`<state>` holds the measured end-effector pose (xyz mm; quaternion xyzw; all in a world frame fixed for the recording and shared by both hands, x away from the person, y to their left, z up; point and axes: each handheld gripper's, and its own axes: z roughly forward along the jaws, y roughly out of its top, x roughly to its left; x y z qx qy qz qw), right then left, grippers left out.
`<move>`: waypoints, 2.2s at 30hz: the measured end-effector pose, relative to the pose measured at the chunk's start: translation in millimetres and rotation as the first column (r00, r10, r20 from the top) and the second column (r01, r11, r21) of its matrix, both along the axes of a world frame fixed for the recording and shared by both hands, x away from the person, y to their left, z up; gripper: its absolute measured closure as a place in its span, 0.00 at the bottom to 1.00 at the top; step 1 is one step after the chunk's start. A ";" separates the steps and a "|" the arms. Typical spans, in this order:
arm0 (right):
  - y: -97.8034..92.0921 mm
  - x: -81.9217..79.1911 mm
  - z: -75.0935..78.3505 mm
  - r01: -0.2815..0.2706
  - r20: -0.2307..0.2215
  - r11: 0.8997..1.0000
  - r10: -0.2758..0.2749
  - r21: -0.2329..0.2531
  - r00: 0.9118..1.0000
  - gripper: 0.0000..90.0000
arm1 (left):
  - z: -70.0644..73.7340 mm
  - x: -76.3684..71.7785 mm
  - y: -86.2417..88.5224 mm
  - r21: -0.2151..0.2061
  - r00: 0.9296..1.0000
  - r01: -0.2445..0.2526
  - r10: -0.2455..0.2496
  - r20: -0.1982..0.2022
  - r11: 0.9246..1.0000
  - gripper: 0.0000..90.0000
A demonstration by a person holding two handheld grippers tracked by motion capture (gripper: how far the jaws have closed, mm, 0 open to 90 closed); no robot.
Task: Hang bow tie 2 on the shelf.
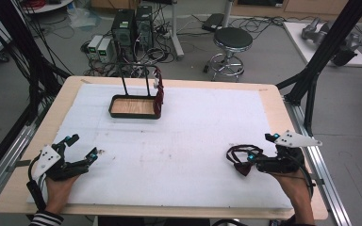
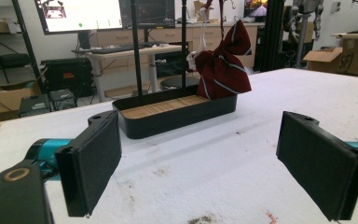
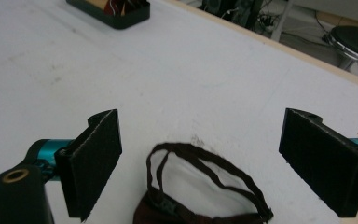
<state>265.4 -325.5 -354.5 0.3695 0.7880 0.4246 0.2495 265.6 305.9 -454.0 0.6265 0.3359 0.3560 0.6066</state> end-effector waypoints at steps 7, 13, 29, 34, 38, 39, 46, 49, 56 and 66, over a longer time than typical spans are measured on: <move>-6.7 2.4 -11.9 -0.029 -0.052 0.994 0.024 -0.109 0.998 0.16 | -0.1 -0.1 -0.1 -0.001 1.000 -0.002 0.002 0.000 1.000 0.16; -12.2 3.7 -21.3 -0.037 -0.100 0.981 0.018 -0.190 0.995 0.16 | 0.0 0.1 0.3 0.000 1.000 -0.001 0.001 -0.002 1.000 0.16; -7.2 15.6 -44.3 -0.152 -0.223 0.912 0.069 -0.380 0.972 0.23 | 0.1 0.2 0.7 0.001 1.000 -0.001 0.001 -0.003 1.000 0.16; -1.6 21.8 -47.8 -0.199 -0.244 0.879 0.098 -0.433 0.965 0.25 | 0.1 0.3 0.7 -0.002 1.000 -0.001 0.001 -0.003 1.000 0.16; -0.5 24.8 -50.0 -0.224 -0.266 0.870 0.112 -0.439 0.957 0.28 | 0.0 0.3 0.7 -0.002 1.000 -0.001 0.001 -0.003 1.000 0.16; -1.2 25.1 -50.9 -0.228 -0.276 0.869 0.111 -0.439 0.955 0.28 | 0.0 0.3 0.7 -0.002 1.000 -0.002 0.002 -0.003 1.000 0.16; -8.1 25.3 -54.4 -0.207 -0.274 0.864 0.084 -0.460 0.958 0.33 | 0.0 0.1 0.5 -0.002 1.000 -0.003 0.003 -0.003 1.000 0.16; -11.6 25.9 -57.5 -0.196 -0.277 0.861 0.067 -0.470 0.959 0.34 | 0.1 0.0 0.7 0.000 1.000 -0.003 0.003 -0.002 1.000 0.16; -15.9 28.6 -61.8 -0.174 -0.272 0.845 0.036 -0.505 0.962 0.39 | 0.0 -0.1 0.6 -0.002 1.000 -0.004 0.004 -0.002 1.000 0.16; -13.5 31.8 -64.0 -0.137 -0.247 0.837 0.003 -0.529 0.969 0.50 | -0.1 -0.2 0.6 -0.003 1.000 -0.005 0.005 -0.001 1.000 0.16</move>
